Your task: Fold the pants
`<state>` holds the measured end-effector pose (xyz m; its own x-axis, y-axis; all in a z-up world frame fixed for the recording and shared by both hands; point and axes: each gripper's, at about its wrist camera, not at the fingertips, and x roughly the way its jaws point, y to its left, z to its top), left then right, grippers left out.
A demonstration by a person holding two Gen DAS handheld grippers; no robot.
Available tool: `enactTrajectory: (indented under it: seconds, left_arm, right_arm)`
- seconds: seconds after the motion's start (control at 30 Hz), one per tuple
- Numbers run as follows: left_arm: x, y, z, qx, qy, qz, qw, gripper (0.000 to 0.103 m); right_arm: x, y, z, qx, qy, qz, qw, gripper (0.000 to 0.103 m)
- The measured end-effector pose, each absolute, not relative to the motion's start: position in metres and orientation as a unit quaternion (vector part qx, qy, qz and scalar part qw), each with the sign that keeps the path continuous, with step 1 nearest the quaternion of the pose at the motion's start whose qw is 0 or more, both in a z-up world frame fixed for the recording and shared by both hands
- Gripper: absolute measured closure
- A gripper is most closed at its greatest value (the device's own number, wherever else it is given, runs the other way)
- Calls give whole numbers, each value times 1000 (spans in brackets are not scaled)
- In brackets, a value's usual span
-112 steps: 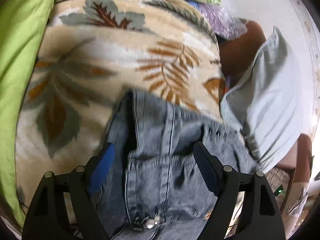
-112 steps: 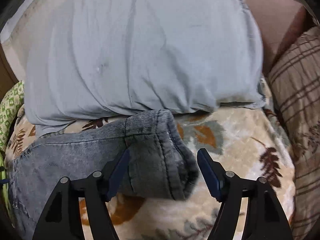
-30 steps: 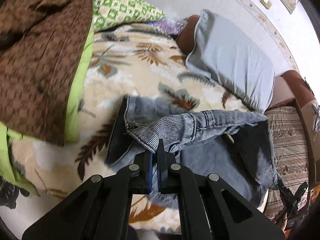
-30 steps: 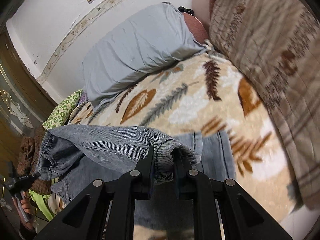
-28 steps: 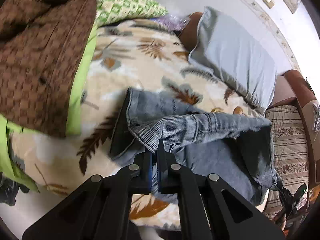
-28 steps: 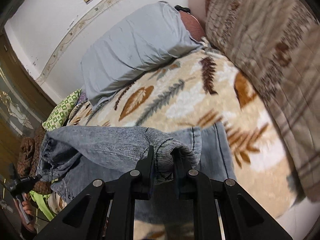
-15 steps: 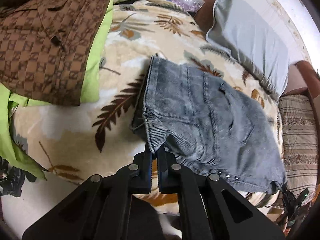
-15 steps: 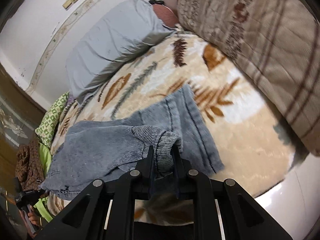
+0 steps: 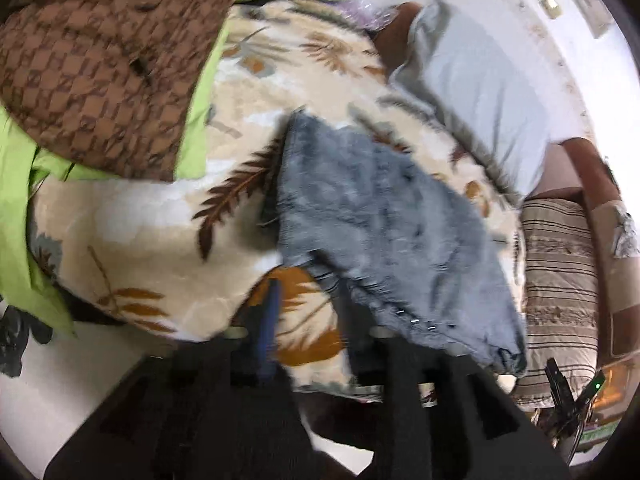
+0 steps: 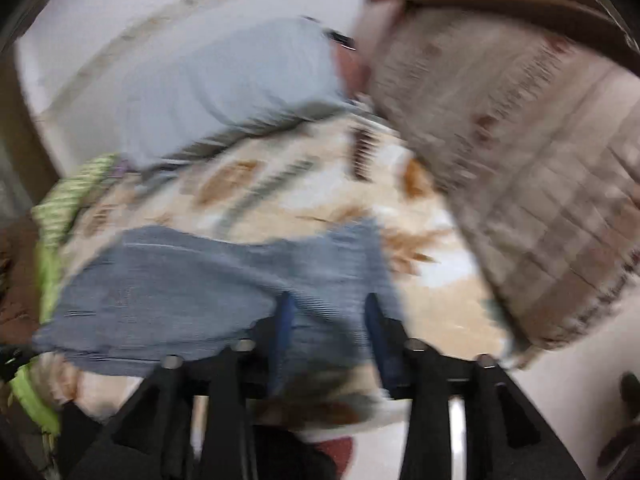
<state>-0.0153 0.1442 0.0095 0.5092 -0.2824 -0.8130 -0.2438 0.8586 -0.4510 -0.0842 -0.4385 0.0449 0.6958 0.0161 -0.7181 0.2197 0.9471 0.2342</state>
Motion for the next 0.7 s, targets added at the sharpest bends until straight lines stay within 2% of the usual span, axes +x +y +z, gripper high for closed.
enactTrajectory:
  seconds: [0.03,0.07,0.3,0.47,0.7]
  left_arm:
    - [-14,140,11,-266,489,-15,830,47]
    - [-9,134,12,-266,483,-19,834,43]
    - [25,115,-14,-285,514,-34,808,43]
    - [25,114,-26,-300,524,-47,796,43]
    - [42,117,-48,-323,543,-51,773,43]
  right_arm:
    - [-80,-424,48,167,384,-24,908,41]
    - [-73,-407,45,190,390,16,901,39]
    - [-11,-280,-26,329,489,217,778,39]
    - [13,-235,-62,380,540,237,713,39]
    - [22,-224,-87,430,531,193,704,39]
